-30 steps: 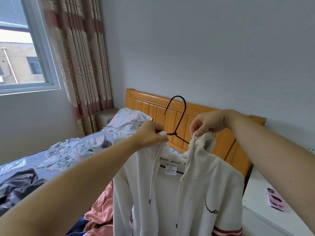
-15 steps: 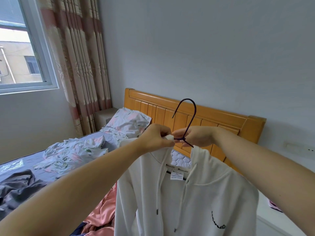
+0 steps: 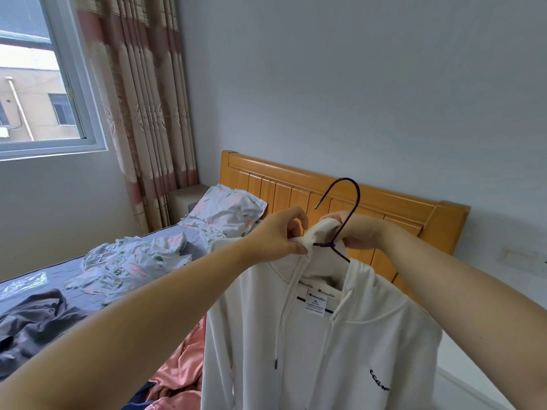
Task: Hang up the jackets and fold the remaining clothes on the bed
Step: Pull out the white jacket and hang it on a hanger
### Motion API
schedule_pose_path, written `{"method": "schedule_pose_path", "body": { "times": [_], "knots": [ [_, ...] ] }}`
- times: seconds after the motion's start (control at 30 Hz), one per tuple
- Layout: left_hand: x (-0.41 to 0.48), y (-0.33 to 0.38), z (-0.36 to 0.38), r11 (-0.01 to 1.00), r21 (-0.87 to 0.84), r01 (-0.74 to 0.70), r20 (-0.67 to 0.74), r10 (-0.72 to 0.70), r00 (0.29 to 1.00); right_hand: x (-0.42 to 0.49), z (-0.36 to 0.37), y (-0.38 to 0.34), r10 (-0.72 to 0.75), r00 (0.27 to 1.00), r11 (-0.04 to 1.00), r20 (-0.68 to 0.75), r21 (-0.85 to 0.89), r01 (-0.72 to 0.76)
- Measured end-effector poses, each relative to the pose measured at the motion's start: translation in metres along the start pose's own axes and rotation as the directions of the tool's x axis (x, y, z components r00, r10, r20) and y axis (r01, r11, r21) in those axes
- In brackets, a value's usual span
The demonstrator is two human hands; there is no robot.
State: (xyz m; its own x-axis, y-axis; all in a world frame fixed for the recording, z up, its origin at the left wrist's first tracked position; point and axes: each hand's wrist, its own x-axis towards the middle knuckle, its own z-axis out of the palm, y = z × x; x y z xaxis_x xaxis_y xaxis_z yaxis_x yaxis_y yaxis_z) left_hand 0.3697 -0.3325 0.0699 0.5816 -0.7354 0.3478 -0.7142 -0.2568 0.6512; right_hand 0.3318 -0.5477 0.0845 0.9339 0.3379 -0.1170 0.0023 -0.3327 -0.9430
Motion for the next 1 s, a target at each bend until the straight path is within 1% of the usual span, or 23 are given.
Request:
{"method": "schedule_pose_path", "body": {
  "times": [0.03,0.1,0.2,0.23,0.27,0.3,0.33,0.37,0.4,0.43,0.47,0.5,0.53,0.57,0.6,0.63,0.7,0.73,0.87,0.9,0.93,1.0],
  "knots": [
    [-0.001,0.0,-0.001,1.0,-0.008,0.006,-0.004,-0.006,1.0,-0.002,-0.005,-0.001,0.005,0.998,0.999,0.065,0.054,-0.008],
    [-0.002,-0.002,-0.002,1.0,-0.017,0.015,-0.011,-0.015,1.0,-0.003,-0.015,0.0,0.009,0.988,0.997,0.153,0.069,-0.02],
    [-0.003,-0.002,-0.003,0.999,-0.022,0.024,0.002,-0.024,1.0,-0.003,-0.02,-0.004,0.066,0.985,0.998,0.16,-0.031,-0.062],
    [-0.002,-0.003,-0.003,0.999,-0.022,0.026,0.018,-0.025,1.0,-0.003,-0.019,-0.009,0.058,0.988,0.996,0.144,-0.082,-0.047],
    [-0.002,-0.003,-0.004,0.999,-0.026,0.026,0.038,-0.025,0.999,-0.004,-0.016,-0.014,0.018,0.993,0.991,0.116,-0.132,-0.003],
    [-0.001,-0.004,-0.004,0.999,-0.035,0.026,0.063,-0.024,0.998,-0.005,-0.013,-0.019,-0.051,0.998,0.985,0.041,-0.165,0.057],
    [-0.001,-0.003,-0.006,0.999,-0.046,0.028,0.086,-0.024,0.996,-0.003,-0.011,-0.02,-0.165,0.982,0.971,-0.092,-0.188,0.146],
    [-0.001,-0.002,-0.009,0.998,-0.053,0.036,0.105,-0.03,0.994,-0.002,-0.007,-0.02,-0.273,0.932,0.952,-0.238,-0.21,0.225],
    [0.0,0.0,-0.012,0.997,-0.058,0.045,0.118,-0.038,0.992,0.002,-0.004,-0.014,-0.337,0.861,0.939,-0.381,-0.202,0.278],
    [0.002,0.002,-0.016,0.997,-0.064,0.051,0.121,-0.043,0.992,0.008,-0.003,-0.004,-0.378,0.796,0.924,-0.473,-0.249,0.29],
    [0.003,0.004,-0.02,0.996,-0.069,0.049,0.112,-0.041,0.993,0.014,0.001,0.007,-0.388,0.763,0.91,-0.517,-0.346,0.229],
    [0.003,0.006,-0.022,0.997,-0.062,0.047,0.09,-0.042,0.995,0.018,0.004,0.017,-0.328,0.816,0.877,-0.477,-0.475,0.074],
    [0.003,0.006,-0.023,0.997,-0.055,0.047,0.069,-0.043,0.997,0.017,0.01,0.022,-0.153,0.914,0.809,-0.375,-0.58,-0.102],
    [0.002,0.004,-0.023,0.998,-0.048,0.051,0.05,-0.049,0.998,0.016,0.014,0.024,0.044,0.958,0.747,-0.283,-0.628,-0.22],
    [0.002,0.001,-0.022,0.997,-0.037,0.063,0.029,-0.062,0.998,0.014,0.014,0.023,0.131,0.962,0.744,-0.239,-0.617,-0.255],
    [0.001,-0.004,-0.02,0.996,-0.029,0.079,0.002,-0.079,0.997,0.013,0.012,0.021,0.111,0.96,0.784,-0.257,-0.571,-0.243],
    [0.0,-0.012,-0.017,0.994,-0.013,0.11,-0.061,-0.111,0.992,0.011,0.008,0.013,0.009,0.928,0.862,-0.374,-0.467,-0.197],
    [0.0,-0.015,-0.016,0.992,-0.011,0.126,-0.1,-0.127,0.987,0.01,0.005,0.009,-0.005,0.913,0.878,-0.408,-0.439,-0.191],
    [-0.001,-0.022,-0.02,0.99,0.007,0.144,-0.238,-0.138,0.961,0.004,0.003,0.004,0.061,0.876,0.897,-0.479,-0.357,-0.258],
    [-0.001,-0.023,-0.023,0.989,0.011,0.145,-0.263,-0.137,0.955,0.0,0.001,0.003,0.079,0.879,0.891,-0.471,-0.363,-0.274],
    [-0.002,-0.025,-0.026,0.99,0.013,0.143,-0.287,-0.133,0.949,-0.004,-0.001,0.004,0.089,0.895,0.87,-0.436,-0.404,-0.283],
    [-0.002,-0.029,-0.03,0.989,0.008,0.147,-0.329,-0.136,0.934,-0.011,0.001,0.003,0.059,0.94,0.791,-0.337,-0.558,-0.25]
  ]
}}
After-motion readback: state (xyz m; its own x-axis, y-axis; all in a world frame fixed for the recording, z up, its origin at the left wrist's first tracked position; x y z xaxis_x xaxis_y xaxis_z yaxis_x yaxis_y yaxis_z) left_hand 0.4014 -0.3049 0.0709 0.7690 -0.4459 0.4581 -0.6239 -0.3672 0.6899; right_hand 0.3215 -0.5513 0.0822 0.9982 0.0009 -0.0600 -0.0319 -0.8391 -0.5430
